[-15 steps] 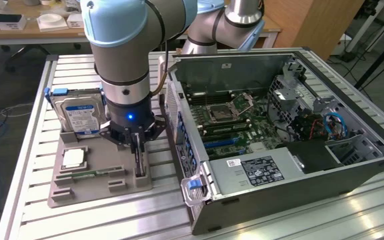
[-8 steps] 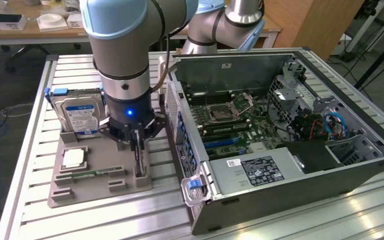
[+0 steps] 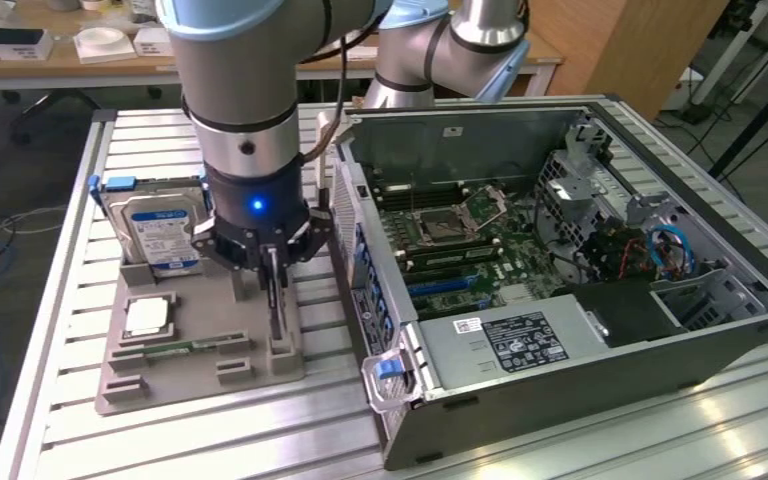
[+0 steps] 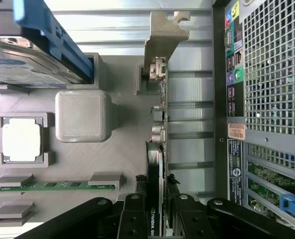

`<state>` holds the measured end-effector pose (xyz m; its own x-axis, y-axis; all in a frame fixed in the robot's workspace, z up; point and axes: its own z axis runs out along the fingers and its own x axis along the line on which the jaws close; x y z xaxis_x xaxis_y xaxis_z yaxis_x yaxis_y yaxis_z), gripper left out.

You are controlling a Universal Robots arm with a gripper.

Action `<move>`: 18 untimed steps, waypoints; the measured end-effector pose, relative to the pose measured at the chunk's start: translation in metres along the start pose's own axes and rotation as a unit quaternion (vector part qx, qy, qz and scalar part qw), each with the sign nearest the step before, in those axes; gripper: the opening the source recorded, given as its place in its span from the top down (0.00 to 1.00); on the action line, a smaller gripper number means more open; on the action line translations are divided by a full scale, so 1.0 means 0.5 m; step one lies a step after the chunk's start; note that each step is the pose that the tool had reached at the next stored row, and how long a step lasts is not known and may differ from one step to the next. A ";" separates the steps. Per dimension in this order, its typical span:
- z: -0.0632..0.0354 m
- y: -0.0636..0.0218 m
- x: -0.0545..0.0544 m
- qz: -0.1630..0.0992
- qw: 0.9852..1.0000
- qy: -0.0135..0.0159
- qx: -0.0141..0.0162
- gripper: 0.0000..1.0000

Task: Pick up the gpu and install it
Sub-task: 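Pick up the gpu and move the gpu toward the slot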

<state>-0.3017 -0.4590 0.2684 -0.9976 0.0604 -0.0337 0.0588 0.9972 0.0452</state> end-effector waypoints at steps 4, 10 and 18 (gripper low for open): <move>-0.030 0.001 -0.001 0.000 1.000 0.000 0.000 0.74; -0.073 0.003 -0.002 0.000 1.000 0.000 0.000 0.74; -0.102 0.005 -0.003 0.000 1.000 0.000 0.000 0.74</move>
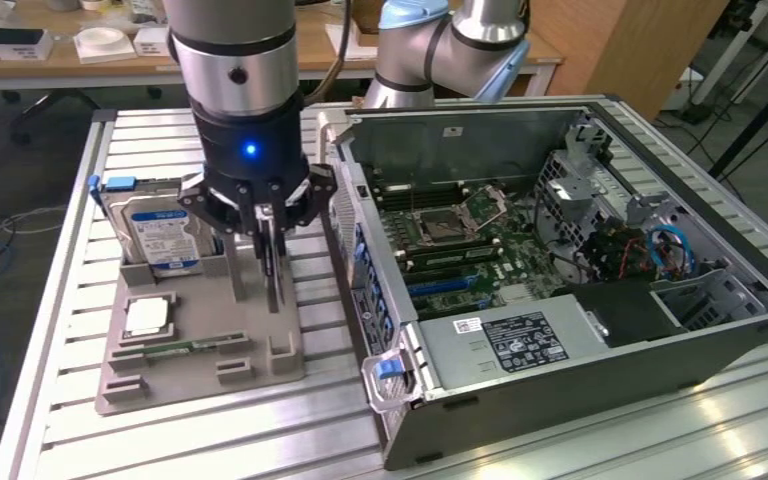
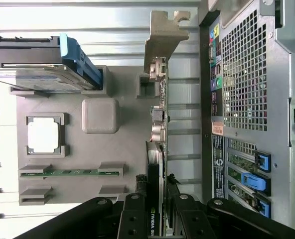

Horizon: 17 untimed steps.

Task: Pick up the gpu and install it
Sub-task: 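Pick up the gpu and move the gpu toward the slot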

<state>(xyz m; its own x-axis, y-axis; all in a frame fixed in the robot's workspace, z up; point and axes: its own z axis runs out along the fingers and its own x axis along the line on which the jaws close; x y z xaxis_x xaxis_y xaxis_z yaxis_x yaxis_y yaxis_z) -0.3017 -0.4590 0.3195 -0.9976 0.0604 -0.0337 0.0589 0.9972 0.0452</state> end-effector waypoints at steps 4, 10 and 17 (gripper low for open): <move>-0.015 0.001 -0.001 0.000 1.000 0.000 0.000 0.74; -0.047 0.002 -0.002 0.000 1.000 0.000 0.000 0.74; -0.081 0.004 -0.003 0.000 1.000 0.000 0.000 0.74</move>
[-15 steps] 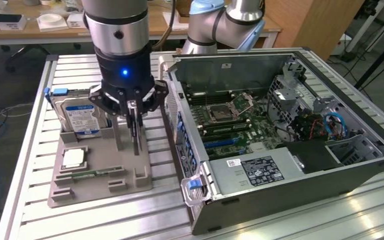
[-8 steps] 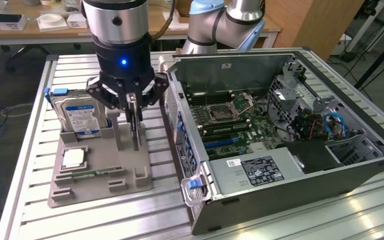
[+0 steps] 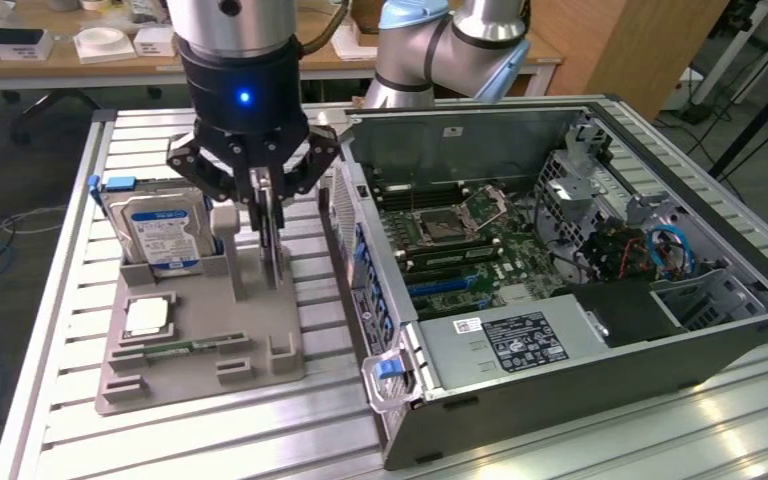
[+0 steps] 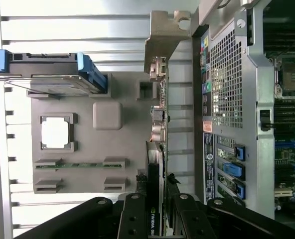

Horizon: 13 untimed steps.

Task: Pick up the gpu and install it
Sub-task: 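Pick up the gpu and move the gpu toward the slot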

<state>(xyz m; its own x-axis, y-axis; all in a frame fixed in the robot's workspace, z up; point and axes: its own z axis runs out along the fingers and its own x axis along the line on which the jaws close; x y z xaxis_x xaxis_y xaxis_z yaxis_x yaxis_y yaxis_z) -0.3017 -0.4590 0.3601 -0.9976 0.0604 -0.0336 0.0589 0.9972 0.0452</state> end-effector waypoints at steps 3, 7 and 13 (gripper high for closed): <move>-0.016 0.001 -0.001 0.000 1.000 0.000 0.000 0.74; -0.039 0.002 -0.001 0.000 1.000 0.000 0.000 0.74; -0.074 0.003 -0.003 0.000 1.000 0.000 0.000 0.74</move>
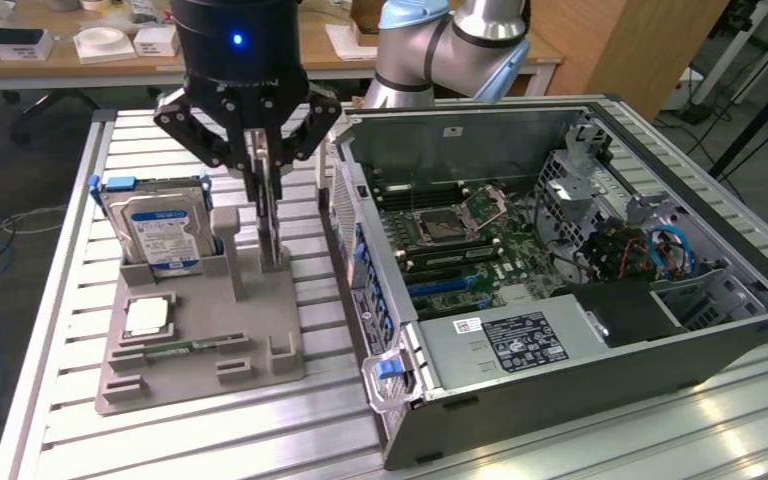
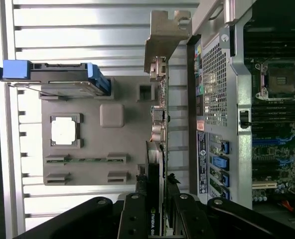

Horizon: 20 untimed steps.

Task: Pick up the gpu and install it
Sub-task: 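Pick up the gpu and move the gpu toward the slot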

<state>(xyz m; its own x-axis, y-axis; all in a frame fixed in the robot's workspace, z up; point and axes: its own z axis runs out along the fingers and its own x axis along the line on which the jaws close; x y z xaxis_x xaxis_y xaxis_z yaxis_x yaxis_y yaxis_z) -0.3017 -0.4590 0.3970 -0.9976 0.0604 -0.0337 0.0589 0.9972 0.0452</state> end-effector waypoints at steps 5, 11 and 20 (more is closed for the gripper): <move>-0.026 0.001 -0.001 0.000 1.000 0.000 0.000 0.74; -0.027 0.001 -0.001 0.000 1.000 0.000 0.000 0.74; -0.027 0.001 -0.002 0.000 1.000 0.000 0.000 0.74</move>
<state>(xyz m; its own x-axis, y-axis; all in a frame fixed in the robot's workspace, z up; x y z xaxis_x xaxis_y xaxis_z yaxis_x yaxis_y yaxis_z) -0.3011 -0.4590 0.4107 -0.9976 0.0604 -0.0336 0.0589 0.9972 0.0452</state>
